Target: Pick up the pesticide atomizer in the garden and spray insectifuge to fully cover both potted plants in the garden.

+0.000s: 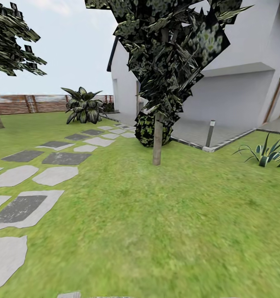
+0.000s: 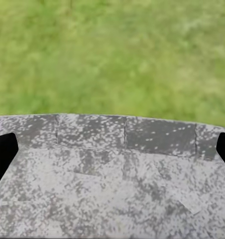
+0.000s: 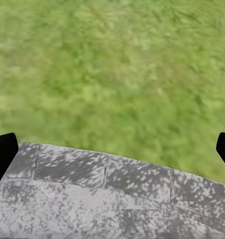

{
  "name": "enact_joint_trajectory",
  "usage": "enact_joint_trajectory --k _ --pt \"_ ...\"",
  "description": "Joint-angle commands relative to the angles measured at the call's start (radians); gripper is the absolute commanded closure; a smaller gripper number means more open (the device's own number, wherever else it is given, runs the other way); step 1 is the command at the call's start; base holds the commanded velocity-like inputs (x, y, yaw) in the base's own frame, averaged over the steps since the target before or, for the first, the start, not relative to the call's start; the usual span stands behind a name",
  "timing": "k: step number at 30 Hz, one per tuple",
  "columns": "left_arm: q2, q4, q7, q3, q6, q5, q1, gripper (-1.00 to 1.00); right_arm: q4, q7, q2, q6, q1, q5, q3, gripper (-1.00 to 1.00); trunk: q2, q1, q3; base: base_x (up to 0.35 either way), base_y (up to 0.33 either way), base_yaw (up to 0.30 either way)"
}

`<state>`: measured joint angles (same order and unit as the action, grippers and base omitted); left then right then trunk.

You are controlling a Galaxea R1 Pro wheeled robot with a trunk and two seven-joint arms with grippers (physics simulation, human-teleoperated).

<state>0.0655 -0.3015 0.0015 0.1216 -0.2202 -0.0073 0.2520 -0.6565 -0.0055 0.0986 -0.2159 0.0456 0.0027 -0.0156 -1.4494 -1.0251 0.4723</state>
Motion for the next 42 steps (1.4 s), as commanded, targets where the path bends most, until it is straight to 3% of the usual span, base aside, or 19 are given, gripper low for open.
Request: enact_joint_trajectory --k 1,8,15,30,42 --pt "-0.001 0.004 0.000 0.002 -0.008 -0.002 0.001 -1.00 0.002 -0.001 -0.001 -0.003 0.000 0.000 0.000 -1.00 -0.001 0.000 0.002 0.000 0.000 0.173" --pt "0.000 0.010 -0.003 0.002 -0.017 -0.003 0.001 -1.00 0.037 -0.007 -0.003 -0.006 0.000 -0.002 -0.006 -1.00 -0.001 0.000 0.010 0.001 0.000 0.194" --pt "0.000 0.010 -0.003 0.003 -0.018 -0.003 0.001 -1.00 0.041 -0.108 -0.002 -0.005 0.000 0.003 -0.047 -1.00 -0.001 0.000 0.018 0.188 -0.051 0.207" --pt "0.001 0.007 -0.001 0.004 -0.018 0.000 0.001 -1.00 0.044 -0.114 -0.009 -0.005 0.000 0.010 -0.043 -1.00 -0.001 0.000 0.036 0.030 -0.023 0.214" --pt "0.003 0.008 0.000 0.006 -0.020 0.004 0.001 -1.00 0.055 -0.113 -0.010 -0.005 0.000 0.011 -0.043 -1.00 -0.085 -0.046 0.088 0.000 0.000 0.214"
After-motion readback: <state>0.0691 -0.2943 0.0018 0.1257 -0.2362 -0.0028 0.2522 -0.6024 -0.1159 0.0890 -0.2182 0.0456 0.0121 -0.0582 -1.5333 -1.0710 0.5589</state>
